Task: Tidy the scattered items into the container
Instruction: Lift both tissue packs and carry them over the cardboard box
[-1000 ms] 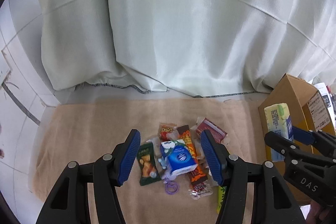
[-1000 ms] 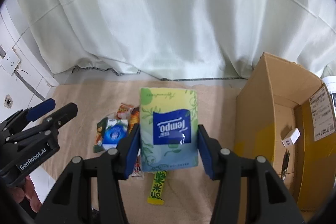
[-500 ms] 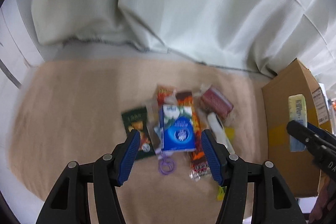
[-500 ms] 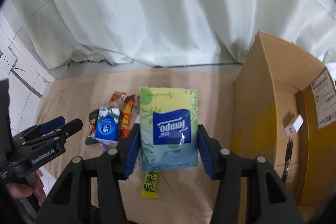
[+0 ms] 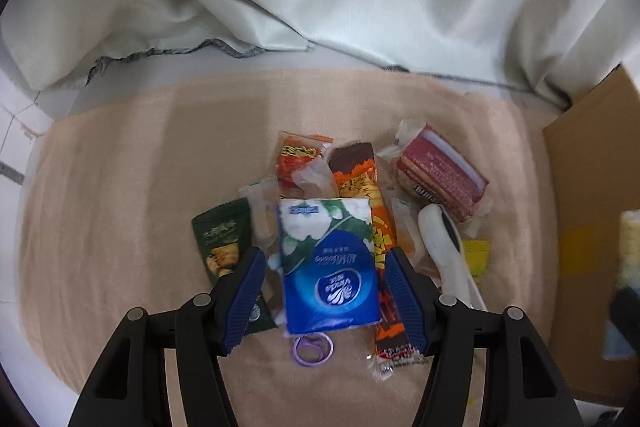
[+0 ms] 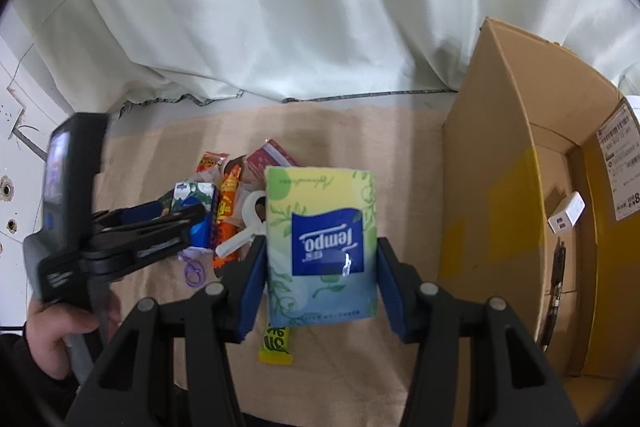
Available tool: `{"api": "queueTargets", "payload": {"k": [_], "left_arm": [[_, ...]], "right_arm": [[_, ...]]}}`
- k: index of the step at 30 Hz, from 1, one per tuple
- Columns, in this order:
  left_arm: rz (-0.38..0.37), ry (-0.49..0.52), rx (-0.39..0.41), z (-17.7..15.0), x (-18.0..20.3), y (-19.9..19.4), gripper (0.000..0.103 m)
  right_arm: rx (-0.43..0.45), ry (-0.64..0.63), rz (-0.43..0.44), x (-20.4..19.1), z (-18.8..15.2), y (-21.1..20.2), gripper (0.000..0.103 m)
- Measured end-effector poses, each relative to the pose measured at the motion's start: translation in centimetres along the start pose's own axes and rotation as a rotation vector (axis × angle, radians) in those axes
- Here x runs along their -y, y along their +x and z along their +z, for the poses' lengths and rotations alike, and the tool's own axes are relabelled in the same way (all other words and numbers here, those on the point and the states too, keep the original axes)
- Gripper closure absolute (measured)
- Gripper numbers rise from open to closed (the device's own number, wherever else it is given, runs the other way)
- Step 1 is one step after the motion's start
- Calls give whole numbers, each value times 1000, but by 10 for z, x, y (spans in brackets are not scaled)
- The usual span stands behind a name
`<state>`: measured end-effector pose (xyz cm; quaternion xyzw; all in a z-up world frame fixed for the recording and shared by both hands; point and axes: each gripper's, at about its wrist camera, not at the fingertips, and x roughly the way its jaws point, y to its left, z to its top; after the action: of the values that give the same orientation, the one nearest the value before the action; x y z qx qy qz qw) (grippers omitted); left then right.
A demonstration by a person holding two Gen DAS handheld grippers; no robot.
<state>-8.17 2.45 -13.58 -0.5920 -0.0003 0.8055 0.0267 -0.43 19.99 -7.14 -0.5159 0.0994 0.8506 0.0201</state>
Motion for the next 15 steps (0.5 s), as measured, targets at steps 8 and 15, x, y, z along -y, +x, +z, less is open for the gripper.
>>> {"api": "queueTargets", "payload": {"k": [8, 15], "left_arm": [[22, 34, -1, 1, 2, 15, 47], [44, 32, 24, -4, -12, -2, 49]], "right_arm": [[-3, -2, -8, -3, 0, -2, 46], [-3, -8, 5, -4, 2, 0, 46]]}}
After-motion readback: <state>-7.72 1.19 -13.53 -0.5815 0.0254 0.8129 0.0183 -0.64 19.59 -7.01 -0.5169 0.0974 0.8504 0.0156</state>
